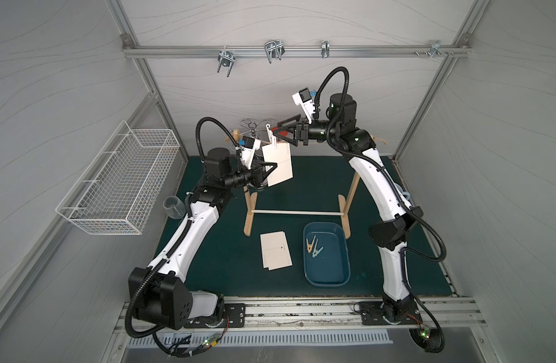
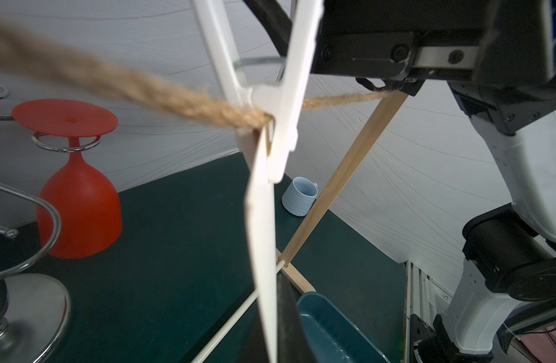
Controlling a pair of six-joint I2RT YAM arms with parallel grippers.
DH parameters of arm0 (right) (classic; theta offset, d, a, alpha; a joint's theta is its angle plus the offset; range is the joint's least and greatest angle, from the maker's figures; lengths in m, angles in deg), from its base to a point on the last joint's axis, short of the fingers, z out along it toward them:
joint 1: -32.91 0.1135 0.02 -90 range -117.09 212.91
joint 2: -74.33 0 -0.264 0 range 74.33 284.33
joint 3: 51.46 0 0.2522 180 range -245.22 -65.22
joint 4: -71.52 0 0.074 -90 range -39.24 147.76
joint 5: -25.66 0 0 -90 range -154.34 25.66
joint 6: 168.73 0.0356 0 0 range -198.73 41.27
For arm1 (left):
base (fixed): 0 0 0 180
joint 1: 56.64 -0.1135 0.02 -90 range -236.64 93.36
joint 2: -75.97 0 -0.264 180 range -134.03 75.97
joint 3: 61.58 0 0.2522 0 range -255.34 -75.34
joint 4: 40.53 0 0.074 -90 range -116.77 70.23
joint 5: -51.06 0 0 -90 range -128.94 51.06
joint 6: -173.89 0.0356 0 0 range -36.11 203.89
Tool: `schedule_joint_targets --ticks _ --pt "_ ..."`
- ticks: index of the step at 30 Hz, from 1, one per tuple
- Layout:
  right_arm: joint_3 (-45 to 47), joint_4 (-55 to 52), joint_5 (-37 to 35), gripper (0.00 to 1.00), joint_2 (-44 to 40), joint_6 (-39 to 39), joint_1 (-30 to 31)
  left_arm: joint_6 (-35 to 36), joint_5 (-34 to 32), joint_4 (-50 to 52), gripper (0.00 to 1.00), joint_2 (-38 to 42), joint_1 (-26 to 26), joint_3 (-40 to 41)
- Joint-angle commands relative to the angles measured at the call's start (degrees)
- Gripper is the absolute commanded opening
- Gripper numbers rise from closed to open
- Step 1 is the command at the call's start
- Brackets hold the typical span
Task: Remove the postcards from the strings
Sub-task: Pinch the postcard on the clothesline, then remove the clamp from the clothesline.
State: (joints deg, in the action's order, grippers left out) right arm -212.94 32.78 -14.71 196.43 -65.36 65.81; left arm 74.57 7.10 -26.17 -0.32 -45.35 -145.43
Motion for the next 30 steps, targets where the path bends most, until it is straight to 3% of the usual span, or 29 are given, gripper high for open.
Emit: schedule_joint_targets --ticks 1,20,30 --pt "-0.02 -2.78 -0.21 0.78 0.28 -4.07 0.68 2.57 1.16 0.2 0.0 1.58 -0.18 -0.68" --pt "-0.25 -5.7 5.77 0.78 2.17 -8.22 1.86 4.68 2.04 2.65 0.0 1.06 -0.48 -2.53" --pt "-0.29 -5.18 8.93 0.69 2.53 -8.19 1.97 4.49 3.25 3.61 0.0 0.05 -0.52 -3.56"
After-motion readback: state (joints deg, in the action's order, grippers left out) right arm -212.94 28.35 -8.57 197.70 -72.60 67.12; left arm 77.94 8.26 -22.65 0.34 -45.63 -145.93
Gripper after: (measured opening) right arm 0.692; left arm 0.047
